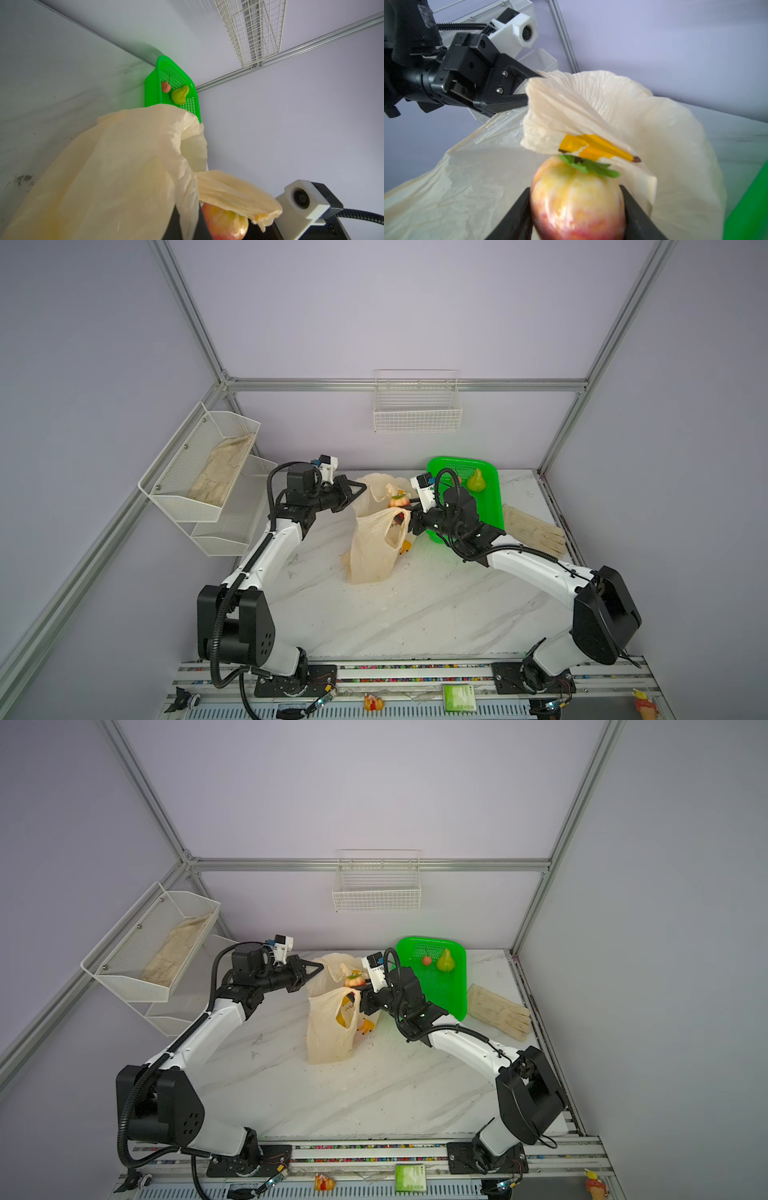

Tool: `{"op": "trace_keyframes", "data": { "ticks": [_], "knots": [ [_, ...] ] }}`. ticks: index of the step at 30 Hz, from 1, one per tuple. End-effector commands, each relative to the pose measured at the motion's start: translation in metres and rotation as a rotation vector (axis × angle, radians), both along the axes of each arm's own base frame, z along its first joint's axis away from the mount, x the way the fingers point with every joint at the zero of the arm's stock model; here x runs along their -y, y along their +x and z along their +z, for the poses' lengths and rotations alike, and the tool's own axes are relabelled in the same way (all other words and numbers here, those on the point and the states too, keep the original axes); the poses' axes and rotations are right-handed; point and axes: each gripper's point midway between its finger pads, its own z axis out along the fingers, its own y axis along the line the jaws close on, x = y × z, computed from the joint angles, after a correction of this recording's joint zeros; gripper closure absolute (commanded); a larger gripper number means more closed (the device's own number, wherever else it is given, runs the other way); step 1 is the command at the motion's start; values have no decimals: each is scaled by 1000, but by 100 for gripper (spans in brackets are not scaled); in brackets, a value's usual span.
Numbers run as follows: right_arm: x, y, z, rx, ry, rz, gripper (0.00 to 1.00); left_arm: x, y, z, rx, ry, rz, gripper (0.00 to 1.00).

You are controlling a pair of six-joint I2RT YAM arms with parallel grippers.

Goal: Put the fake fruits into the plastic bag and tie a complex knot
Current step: 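Push the yellow-red apple down into the bag and release it with the right gripper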

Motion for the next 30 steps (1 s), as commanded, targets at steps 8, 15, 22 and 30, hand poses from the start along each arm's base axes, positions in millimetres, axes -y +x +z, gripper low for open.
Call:
{"op": "trace_keyframes", "data": {
  "ticks": [8,15,22,30],
  "knots": [
    [-33,0,22,63,148,6,67,13,-17,57,141,-37,-57,100],
    [-55,-8,-12,130,49,61,66,11,-27,79,188,-47,-50,100],
    [-5,-1,-50,114,-128,-149,67,8,-29,83,195,-35,-35,100],
    [-7,-25,-41,100,-114,-45,68,10,-27,77,181,-34,-44,100]
  ]
}}
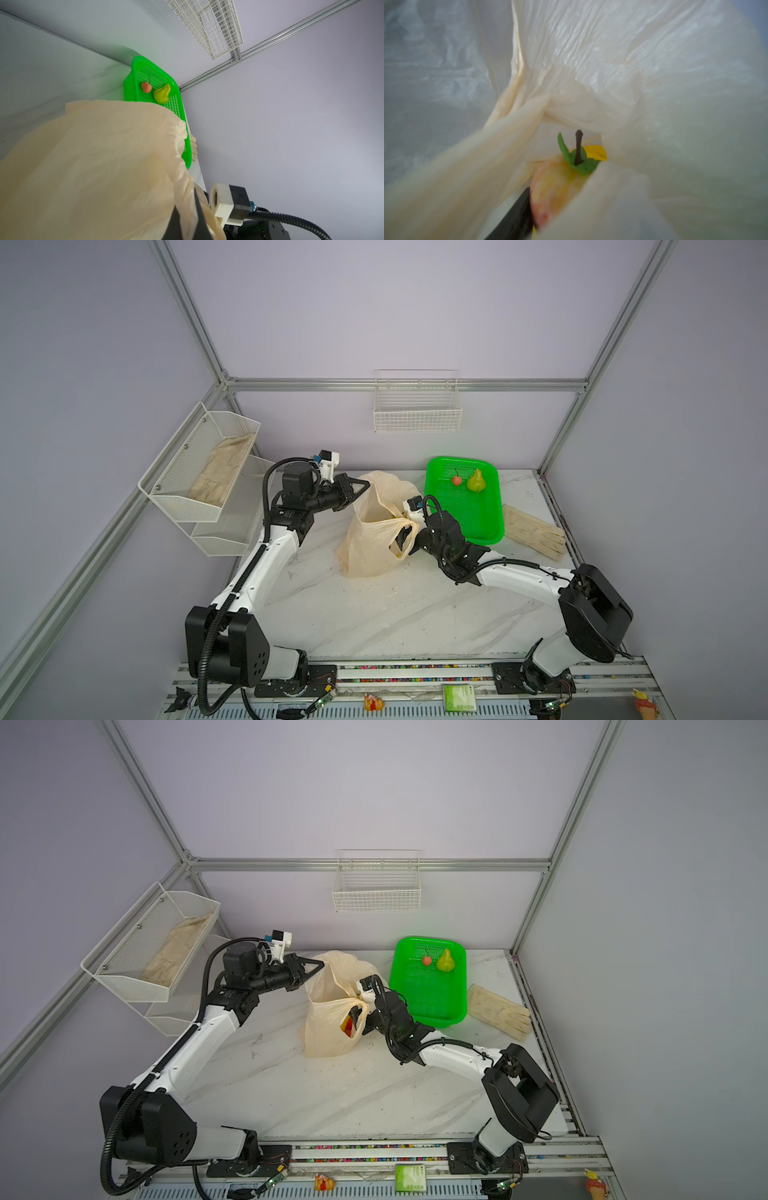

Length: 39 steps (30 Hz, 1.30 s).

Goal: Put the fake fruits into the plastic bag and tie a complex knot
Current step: 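Push the yellow-red apple down into the bag and release it with the right gripper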

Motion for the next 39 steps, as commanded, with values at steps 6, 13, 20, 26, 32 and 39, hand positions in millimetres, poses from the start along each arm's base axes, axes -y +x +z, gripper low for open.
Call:
{"op": "trace_keyframes", "data": {
  "ticks": [6,13,20,26,32,39],
  "knots": [
    [-52,-9,5,5,33,180,68,4,-3,32,85,-15,-14,100],
    [-84,-41,-21,-83,61,405,66,4,-2,33,85,-15,-14,100],
    [-77,-37,-75,-178,-102,377,63,3,-2,30,82,-9,-9,100],
    [-80,-27,-90,-242,-107,315,58,2,-1,29,81,-7,-3,100],
    [-79,-30,-68,-227,-69,326,37,2,0,27,84,2,-2,100],
    [-55,-32,-34,-187,-71,280,24,-1,0,23,87,35,15,100]
  ]
}}
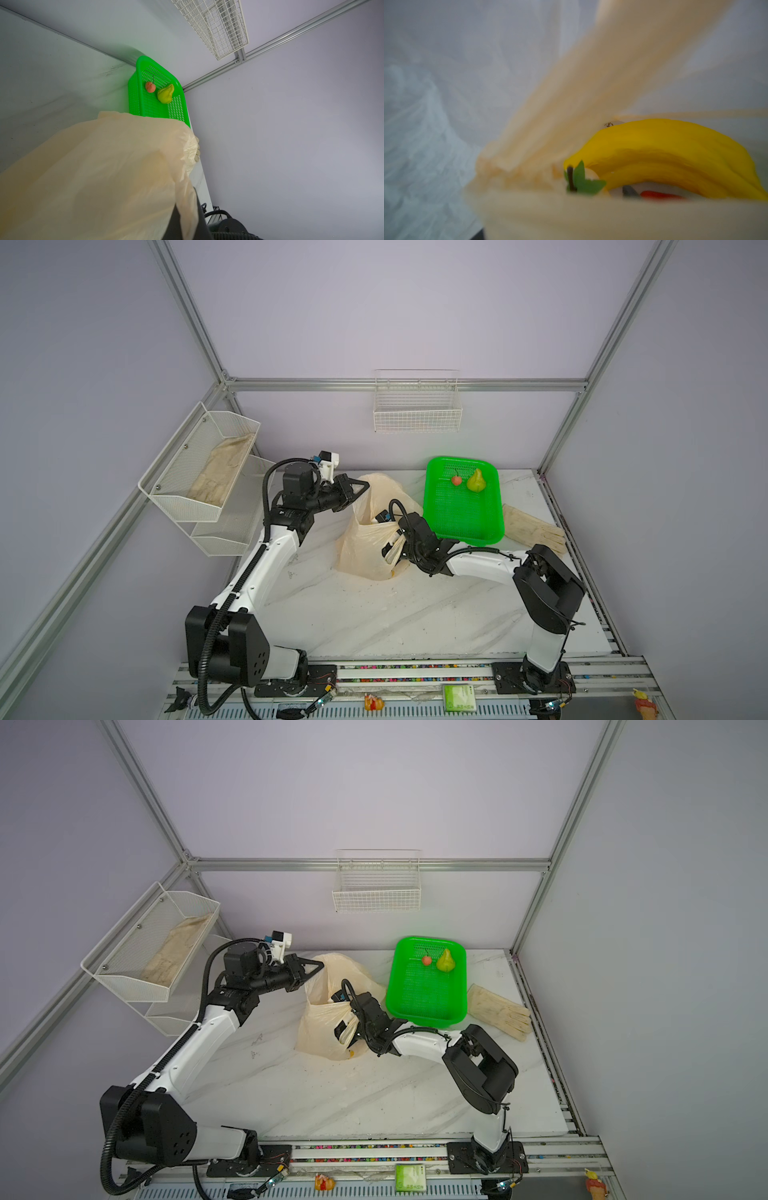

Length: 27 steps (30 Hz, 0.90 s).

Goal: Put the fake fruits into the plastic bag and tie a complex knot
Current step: 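Push the yellow-red apple down into the bag and release it with the right gripper, then withdraw the right gripper from the bag to the green basket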

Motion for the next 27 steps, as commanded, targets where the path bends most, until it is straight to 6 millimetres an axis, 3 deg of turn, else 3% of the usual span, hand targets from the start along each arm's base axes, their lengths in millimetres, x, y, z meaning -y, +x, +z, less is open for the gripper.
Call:
{"op": "trace_keyframes", "data": {
  "ticks": [1,6,12,15,19,22,27],
  "knots": [
    [17,-2,35,48,26,-21,23,0,-1,28,101,21,-2,100],
    [38,-17,51,31,45,-12,23,-3,1,25,96,29,10,100],
    [77,-30,62,-79,66,-46,32,-16,8,19,84,42,61,100],
    [92,-48,60,-144,73,1,35,-25,11,18,83,48,91,100],
    [115,-67,77,-149,121,9,37,-35,16,13,75,55,124,100],
    [137,-60,103,-107,181,-65,36,-39,19,9,66,57,133,100],
    [175,-17,144,0,230,-340,31,-37,19,8,62,44,118,100]
  ]
}}
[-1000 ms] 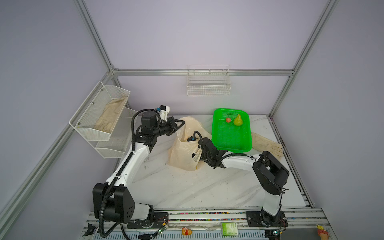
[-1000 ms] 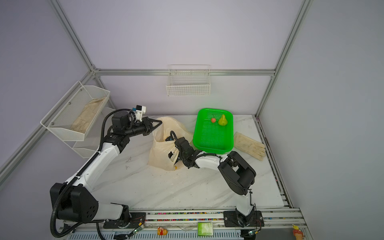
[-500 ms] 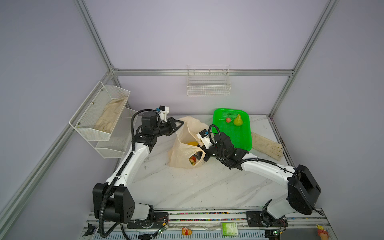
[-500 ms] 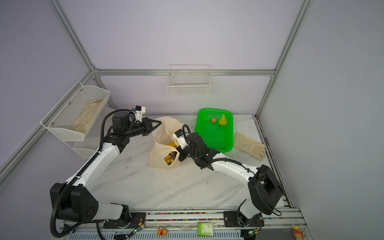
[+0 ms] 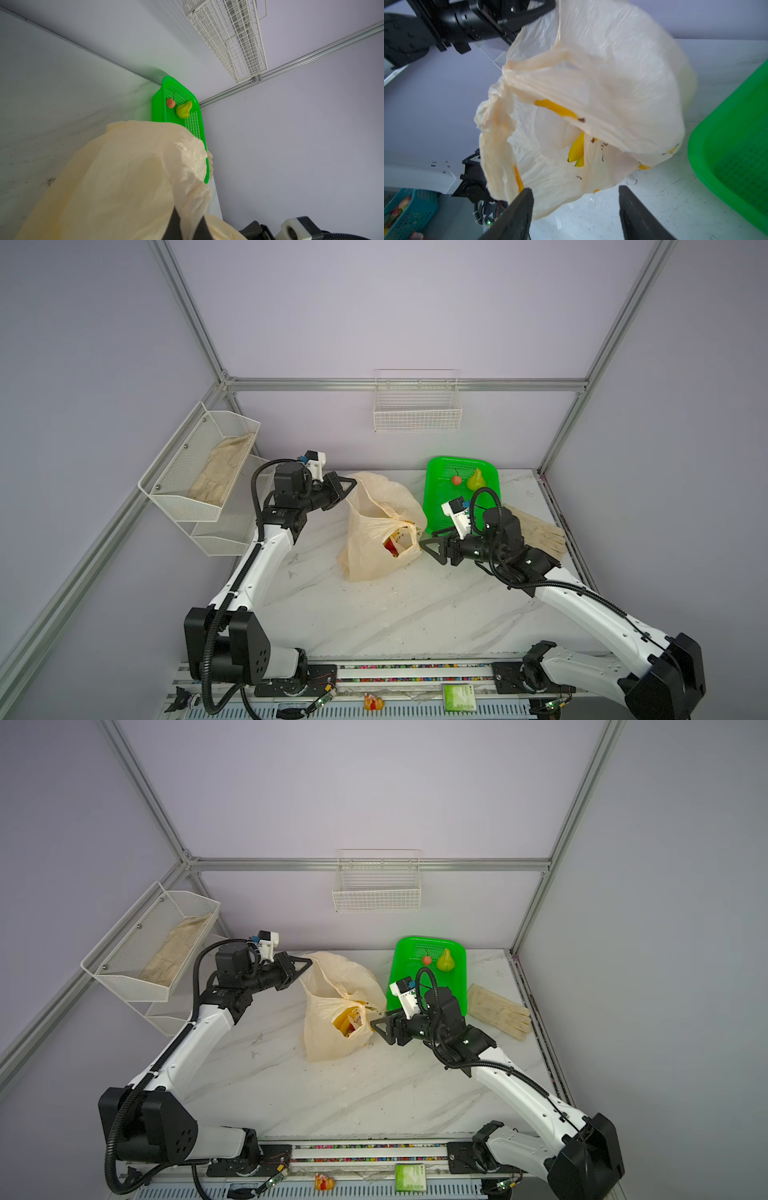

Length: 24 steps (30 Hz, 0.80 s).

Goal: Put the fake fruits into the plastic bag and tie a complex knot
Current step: 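Withdraw the right gripper from the bag to the green basket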

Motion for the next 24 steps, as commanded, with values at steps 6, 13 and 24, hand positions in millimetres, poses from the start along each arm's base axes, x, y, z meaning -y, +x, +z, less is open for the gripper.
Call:
{"op": "trace_keyframes", "data": {
  "ticks": [6,13,24],
  "knots": [
    [93,130,7,93,-188,-652,25,2,1,17,70,-13,-27,100],
    [125,253,-69,90,-465,-841,25,4,0,20,76,-29,-36,100],
    [134,364,-169,-14,-540,-904,37,4,0,19,76,-32,-40,100]
  ]
}}
